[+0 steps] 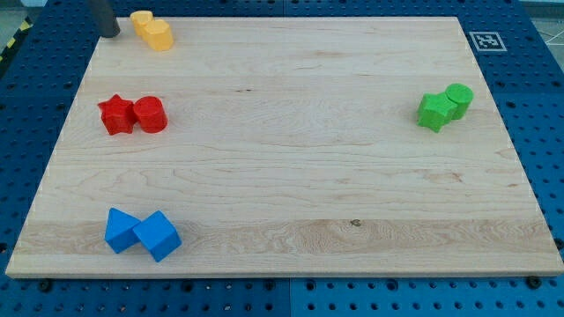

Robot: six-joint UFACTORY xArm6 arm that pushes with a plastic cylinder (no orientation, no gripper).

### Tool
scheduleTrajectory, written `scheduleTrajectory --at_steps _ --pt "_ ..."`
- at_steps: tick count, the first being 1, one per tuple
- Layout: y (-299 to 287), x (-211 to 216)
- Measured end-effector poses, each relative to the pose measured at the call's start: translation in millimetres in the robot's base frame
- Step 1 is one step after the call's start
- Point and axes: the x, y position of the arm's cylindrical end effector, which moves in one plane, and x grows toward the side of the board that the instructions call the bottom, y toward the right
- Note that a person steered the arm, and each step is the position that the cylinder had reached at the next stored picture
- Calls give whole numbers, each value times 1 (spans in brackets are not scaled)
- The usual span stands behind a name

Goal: Nudge yellow heart along with yellow hexagon a bit down

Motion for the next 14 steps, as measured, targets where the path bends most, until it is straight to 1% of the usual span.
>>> scheduleTrajectory --at_steps 3,7,8,9,10,12,13,14 --pt "2 2" --pt "2 25" --pt "-3 26" --pt "-8 -5" --pt "-4 -21" --pt "13 -22" --pt "42 -8" --pt "81 37"
